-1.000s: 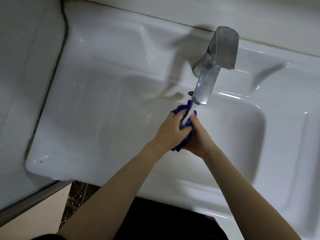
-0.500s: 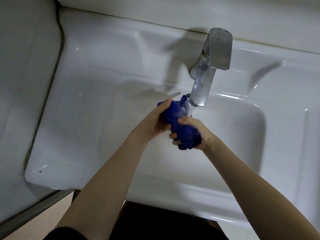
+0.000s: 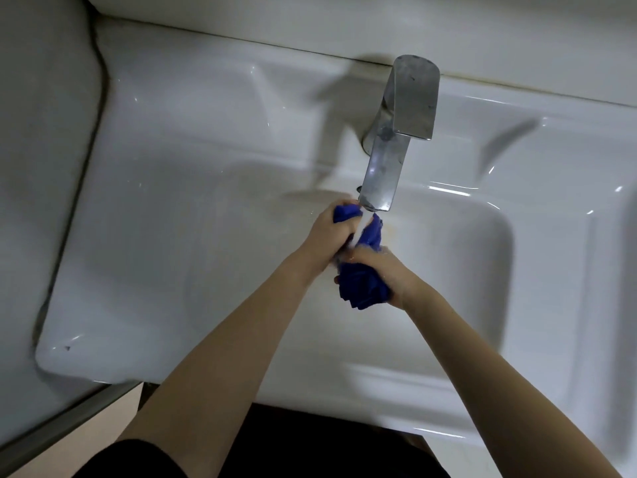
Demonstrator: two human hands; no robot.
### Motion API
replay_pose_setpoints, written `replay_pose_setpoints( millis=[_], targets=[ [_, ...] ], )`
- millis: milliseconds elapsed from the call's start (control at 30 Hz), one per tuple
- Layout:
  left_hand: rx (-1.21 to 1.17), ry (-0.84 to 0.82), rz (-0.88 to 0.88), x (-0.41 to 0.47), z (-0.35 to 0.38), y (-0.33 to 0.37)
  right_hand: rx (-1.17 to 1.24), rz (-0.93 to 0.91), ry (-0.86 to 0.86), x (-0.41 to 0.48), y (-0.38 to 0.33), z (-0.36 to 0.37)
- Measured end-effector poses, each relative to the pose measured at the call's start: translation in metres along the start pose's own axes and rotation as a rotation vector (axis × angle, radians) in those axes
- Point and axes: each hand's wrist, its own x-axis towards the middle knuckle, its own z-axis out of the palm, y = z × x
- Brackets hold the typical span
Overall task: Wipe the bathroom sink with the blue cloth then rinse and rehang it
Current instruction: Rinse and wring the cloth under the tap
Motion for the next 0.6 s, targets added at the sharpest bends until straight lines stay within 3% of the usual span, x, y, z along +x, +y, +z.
replay_pose_setpoints(
  millis=[167, 333, 467, 600],
  targets=[
    [-0.158, 0.089, 0.134, -0.009, -0.024, 0.001, -0.231, -0.072, 0.140, 0.016, -0.014, 0.023],
    [0.039, 0.149, 0.158, -0.008, -0.020, 0.011, -0.820, 0.079, 0.173, 0.035, -0.021, 0.040],
    [0.012, 0.308, 0.050, -0.006, 0.005, 0.009, -0.994, -0.012, 0.324, 0.024, -0.012, 0.035],
    [0.200, 0.427, 0.017, 0.012, 0.021, -0.001, -1.064, -0.124, 0.527, 0.025, 0.009, 0.029]
  ],
)
